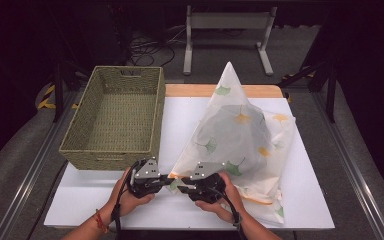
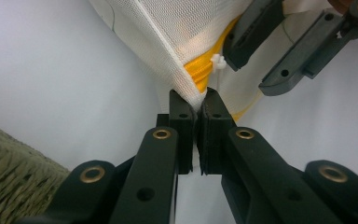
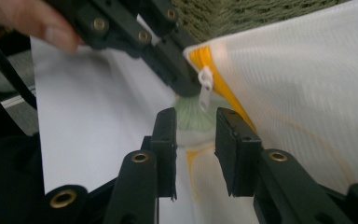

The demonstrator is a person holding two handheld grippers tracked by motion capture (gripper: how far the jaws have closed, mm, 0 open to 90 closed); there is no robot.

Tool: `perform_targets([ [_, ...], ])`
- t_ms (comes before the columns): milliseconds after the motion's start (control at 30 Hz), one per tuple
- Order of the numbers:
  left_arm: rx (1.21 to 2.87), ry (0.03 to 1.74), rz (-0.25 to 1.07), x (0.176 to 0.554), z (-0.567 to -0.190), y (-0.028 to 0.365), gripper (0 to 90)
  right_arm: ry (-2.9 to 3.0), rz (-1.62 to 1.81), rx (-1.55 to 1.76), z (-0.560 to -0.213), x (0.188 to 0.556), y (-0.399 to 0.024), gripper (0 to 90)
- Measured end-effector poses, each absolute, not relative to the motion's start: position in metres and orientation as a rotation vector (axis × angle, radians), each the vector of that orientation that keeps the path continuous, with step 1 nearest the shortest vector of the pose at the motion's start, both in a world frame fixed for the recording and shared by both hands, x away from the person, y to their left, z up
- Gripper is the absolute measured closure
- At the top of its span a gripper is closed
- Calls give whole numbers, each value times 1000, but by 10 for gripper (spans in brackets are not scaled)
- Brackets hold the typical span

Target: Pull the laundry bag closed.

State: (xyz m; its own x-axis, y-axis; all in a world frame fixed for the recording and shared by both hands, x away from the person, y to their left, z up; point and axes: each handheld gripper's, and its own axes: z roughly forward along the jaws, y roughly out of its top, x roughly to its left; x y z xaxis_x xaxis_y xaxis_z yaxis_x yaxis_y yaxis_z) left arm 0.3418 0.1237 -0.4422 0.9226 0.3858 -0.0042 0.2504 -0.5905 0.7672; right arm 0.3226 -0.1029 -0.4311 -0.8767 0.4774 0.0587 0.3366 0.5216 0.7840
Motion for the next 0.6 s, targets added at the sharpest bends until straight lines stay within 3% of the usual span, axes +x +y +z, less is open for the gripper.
perform_targets([
  [233, 2241, 447, 213, 341, -442, 124, 860, 2579, 1311, 704, -433, 327, -96, 683],
  [433, 2238, 439, 202, 341, -442, 123, 860, 2601, 1340, 684, -434, 329, -95, 797],
  [533, 2239, 443, 203, 341, -443, 124, 861, 2605, 1341, 680, -435, 328, -92, 792],
  [600, 2239, 443, 203, 341, -442, 124, 861, 2589, 1358, 723, -436, 330, -93, 733],
])
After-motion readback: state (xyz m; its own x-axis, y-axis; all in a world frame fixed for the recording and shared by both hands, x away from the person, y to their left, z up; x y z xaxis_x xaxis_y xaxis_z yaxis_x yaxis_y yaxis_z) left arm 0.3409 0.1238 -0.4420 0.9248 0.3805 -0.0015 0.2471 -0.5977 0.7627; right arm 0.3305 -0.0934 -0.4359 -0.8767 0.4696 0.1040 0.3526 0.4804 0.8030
